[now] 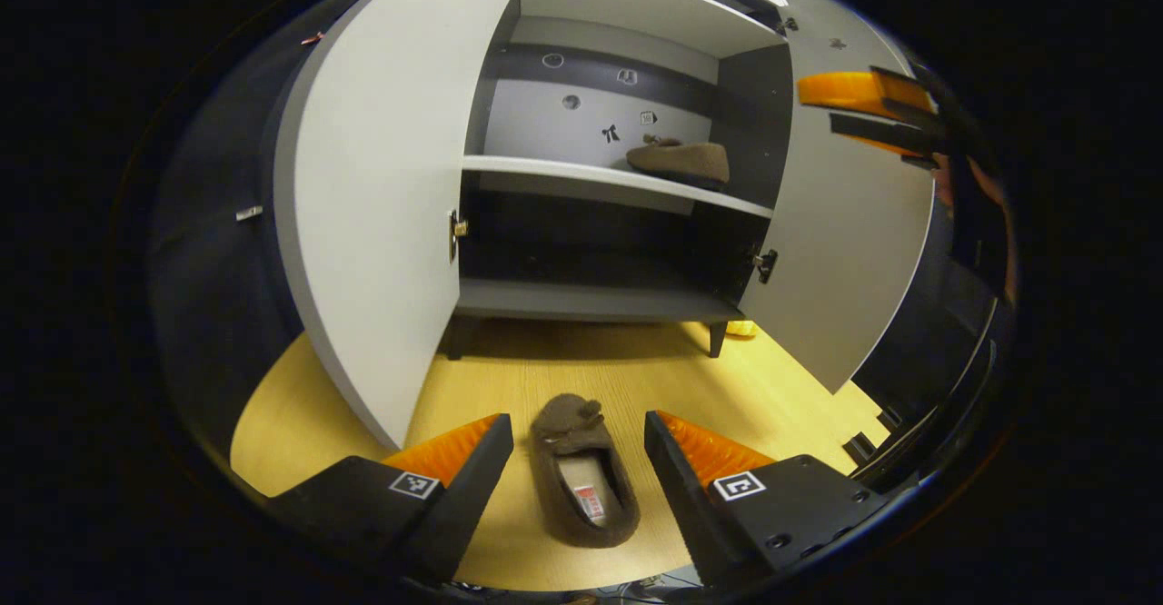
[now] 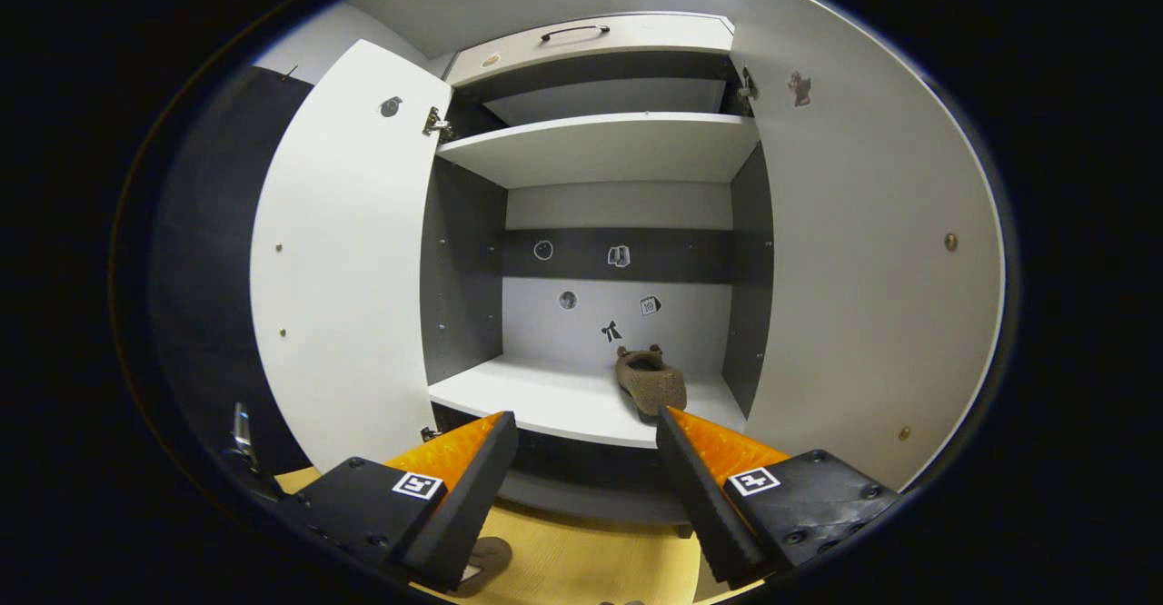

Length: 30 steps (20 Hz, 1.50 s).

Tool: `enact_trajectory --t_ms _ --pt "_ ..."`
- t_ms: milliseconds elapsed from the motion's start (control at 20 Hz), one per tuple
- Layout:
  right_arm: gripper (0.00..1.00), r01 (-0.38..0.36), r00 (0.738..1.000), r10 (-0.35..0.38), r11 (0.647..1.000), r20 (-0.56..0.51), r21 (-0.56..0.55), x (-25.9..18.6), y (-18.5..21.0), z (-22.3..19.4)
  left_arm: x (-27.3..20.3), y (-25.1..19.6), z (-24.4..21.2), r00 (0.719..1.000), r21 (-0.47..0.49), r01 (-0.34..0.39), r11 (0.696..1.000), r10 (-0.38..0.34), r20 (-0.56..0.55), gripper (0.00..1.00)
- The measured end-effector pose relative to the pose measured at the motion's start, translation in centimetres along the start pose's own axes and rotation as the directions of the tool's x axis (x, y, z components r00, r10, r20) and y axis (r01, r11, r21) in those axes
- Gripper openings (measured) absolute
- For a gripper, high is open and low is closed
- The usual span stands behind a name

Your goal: Grab one shoe with the right hand and put it into the shoe cabinet, grab the other shoe with the left hand and put it into the shoe cabinet; then close the right door with the right hand and the left door with the left hand.

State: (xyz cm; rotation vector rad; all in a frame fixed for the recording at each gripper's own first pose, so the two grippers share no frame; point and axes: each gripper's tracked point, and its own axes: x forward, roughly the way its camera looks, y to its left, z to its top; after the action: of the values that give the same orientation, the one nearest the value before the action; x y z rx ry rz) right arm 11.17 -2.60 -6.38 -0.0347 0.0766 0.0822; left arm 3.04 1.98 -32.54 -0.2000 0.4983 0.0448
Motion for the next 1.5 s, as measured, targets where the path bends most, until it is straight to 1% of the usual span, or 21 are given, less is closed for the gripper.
enact_trajectory --t_ms 150,300,400,600,700,800,850,900,950,1050,1100,1150,1200,1250,1350,1400,1450,1500 --pt "0.98 -0.001 1.000 0.001 1.000 -0.006 -0.004 -1.5 0.0 -0.5 2.8 1.2 -3.8 0.996 -0.038 -0.019 0.999 0.016 -0.086 0.93" --pt "0.98 0.002 0.999 -0.002 1.000 -0.032 -0.005 -2.5 -0.6 -1.3 5.4 3.3 -6.8 0.987 -0.031 -0.075 0.997 0.070 -0.142 0.93" --pt "0.98 0.003 0.999 -0.004 1.000 -0.040 -0.019 -2.9 -1.2 -1.6 6.7 3.7 -8.1 0.984 -0.034 -0.077 0.996 0.071 -0.165 0.93" --pt "0.98 -0.011 0.997 0.006 0.998 -0.080 -0.064 -3.1 -1.8 -3.2 8.9 4.7 -9.3 0.980 -0.006 -0.102 0.995 0.099 -0.175 0.93" --pt "0.98 -0.038 0.995 0.030 0.997 -0.100 -0.073 -2.9 -1.2 -4.1 10.0 5.2 -9.3 0.980 -0.011 -0.104 0.995 0.100 -0.169 0.93" --pt "0.98 -0.072 0.990 0.063 0.995 -0.123 -0.070 -2.7 -0.5 -5.2 10.8 5.5 -9.6 0.979 -0.034 -0.104 0.994 0.096 -0.180 0.91" --pt "0.98 -0.086 0.988 0.077 0.994 -0.133 -0.066 -2.6 -0.2 -5.6 11.2 5.4 -9.7 0.980 -0.046 -0.099 0.994 0.089 -0.180 0.86" --pt "0.98 -0.099 0.986 0.089 0.993 -0.141 -0.065 -2.4 0.0 -6.0 11.3 5.4 -9.6 0.981 -0.049 -0.101 0.994 0.092 -0.171 0.83" --pt "0.98 -0.107 0.984 0.096 0.992 -0.151 -0.063 -2.3 0.1 -6.4 11.4 5.5 -9.2 0.983 -0.044 -0.113 0.993 0.105 -0.151 0.80" --pt "0.98 -0.112 0.982 0.101 0.992 -0.159 -0.056 -1.9 -0.1 -6.7 11.6 5.2 -9.3 0.982 -0.023 -0.114 0.993 0.109 -0.156 0.53" --pt "0.98 -0.110 0.982 0.100 0.993 -0.162 -0.052 -1.7 -0.3 -6.8 11.7 5.1 -9.4 0.981 -0.006 -0.113 0.994 0.111 -0.159 0.52" --pt "0.98 -0.108 0.981 0.099 0.993 -0.167 -0.046 -1.7 -0.5 -6.9 11.7 5.1 -9.1 0.982 0.003 -0.112 0.994 0.111 -0.156 0.56" --pt "0.98 -0.107 0.980 0.099 0.993 -0.172 -0.041 -1.6 -0.6 -7.0 11.7 4.9 -8.9 0.982 0.009 -0.108 0.994 0.108 -0.155 0.57" --pt "0.98 -0.105 0.980 0.097 0.994 -0.174 -0.036 -1.5 -0.8 -7.1 11.8 4.8 -8.9 0.982 0.012 -0.103 0.995 0.103 -0.159 0.52" --pt "0.98 -0.101 0.980 0.095 0.994 -0.174 -0.027 -1.5 -1.0 -7.2 11.8 5.3 -8.8 0.978 0.043 -0.127 0.991 0.133 -0.163 0.34" --pt "0.98 -0.099 0.980 0.093 0.995 -0.175 -0.025 -1.5 -1.1 -7.2 11.7 5.6 -8.7 0.974 0.056 -0.148 0.987 0.155 -0.165 0.29" --pt "0.98 -0.099 0.980 0.093 0.995 -0.176 -0.025 -1.6 -1.2 -7.2 11.6 5.8 -8.6 0.972 0.062 -0.161 0.985 0.169 -0.165 0.16" --pt "0.98 -0.098 0.980 0.092 0.995 -0.177 -0.024 -1.6 -1.2 -7.2 11.5 5.6 -8.8 0.972 0.058 -0.153 0.987 0.161 -0.173 0.09"
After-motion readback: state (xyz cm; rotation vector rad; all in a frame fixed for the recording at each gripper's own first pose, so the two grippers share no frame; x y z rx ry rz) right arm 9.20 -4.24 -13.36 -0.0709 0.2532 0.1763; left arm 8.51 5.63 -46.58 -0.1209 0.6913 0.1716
